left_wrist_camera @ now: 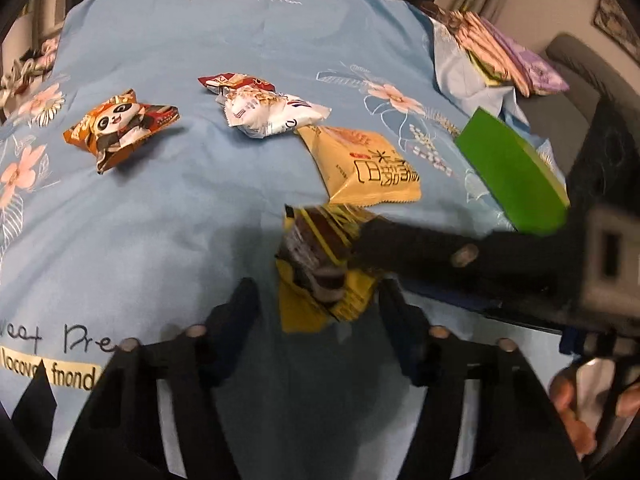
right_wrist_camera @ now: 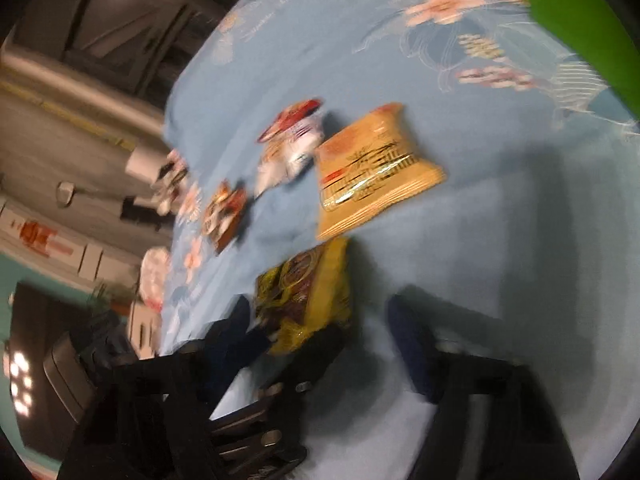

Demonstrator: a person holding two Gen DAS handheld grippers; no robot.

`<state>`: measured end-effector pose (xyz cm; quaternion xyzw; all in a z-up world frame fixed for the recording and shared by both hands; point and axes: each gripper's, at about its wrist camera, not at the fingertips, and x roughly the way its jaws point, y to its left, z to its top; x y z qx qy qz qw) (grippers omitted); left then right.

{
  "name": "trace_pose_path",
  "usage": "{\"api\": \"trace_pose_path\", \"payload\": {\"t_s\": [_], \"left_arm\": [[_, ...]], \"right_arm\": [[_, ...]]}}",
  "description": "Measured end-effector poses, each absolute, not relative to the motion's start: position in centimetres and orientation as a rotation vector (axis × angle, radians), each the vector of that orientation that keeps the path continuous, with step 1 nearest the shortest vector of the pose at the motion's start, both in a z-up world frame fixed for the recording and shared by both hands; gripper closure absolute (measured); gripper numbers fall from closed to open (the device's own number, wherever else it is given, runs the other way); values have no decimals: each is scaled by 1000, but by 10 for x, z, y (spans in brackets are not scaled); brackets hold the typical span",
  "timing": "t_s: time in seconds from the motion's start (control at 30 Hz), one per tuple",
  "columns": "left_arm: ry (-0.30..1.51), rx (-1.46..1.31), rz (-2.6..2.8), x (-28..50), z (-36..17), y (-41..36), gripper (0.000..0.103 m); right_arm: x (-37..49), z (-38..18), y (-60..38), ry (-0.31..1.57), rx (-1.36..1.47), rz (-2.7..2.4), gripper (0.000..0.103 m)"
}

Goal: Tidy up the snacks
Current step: 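Close the left gripper on the black-and-gold sesame bag, then carry the sesame bag into the green box and open the left gripper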

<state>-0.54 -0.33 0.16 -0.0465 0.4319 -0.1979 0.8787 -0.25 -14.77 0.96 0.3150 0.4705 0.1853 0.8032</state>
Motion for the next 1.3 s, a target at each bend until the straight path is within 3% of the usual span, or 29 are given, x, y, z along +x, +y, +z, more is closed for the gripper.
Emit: {"api": "trace_pose_path", "payload": {"t_s": [0.07,0.17,0.4,0.43,0.47,0.5,0.57,0.6,0.77,0.87,0.97,1.03,1.07,1.1,1.13,1.3], "left_arm": [[897,-74,-393,-6,1,-3,58],[906,-111,-407,-4,2,3,60],[946,-254,-446,0,2,21,59],[946,-264,-445,-2,3,21,56],[949,-274,-437,-2,3,22,48],[944,-283,-433,-3,4,23,37],[928,-267,-400,-5,7,24,17],[920,-248,-377,-5,8,24,10],[908,-204,-325,-4,5,24,9],[893,-207,-336,-2,6,23,12],[888,-205,-392,1,5,18,31],[889,-173,-413,1,4,13,38],[889,-161,-427,0,5,11,53],[892,-157,-433,0,6,9,57],[892,-155,-427,0,6,10,58],[896,-216,-443,1,10,20,60]], "right_arm": [[-2,11,-137,988,661,422,68],[-3,14,-132,944,637,391,75],[3,13,-139,940,660,386,78],[4,12,-139,953,653,360,77],[6,9,-140,969,655,342,68],[8,7,-140,988,661,327,51],[11,1,-143,1013,705,318,27],[12,0,-144,1003,744,341,21],[20,1,-150,980,818,354,20],[23,-2,-146,1007,822,362,20],[24,0,-140,1002,800,371,20],[25,2,-135,994,764,393,21],[26,2,-132,989,745,409,31],[27,1,-128,990,718,402,47],[28,0,-125,999,682,369,53],[23,5,-122,964,651,379,56]]}}
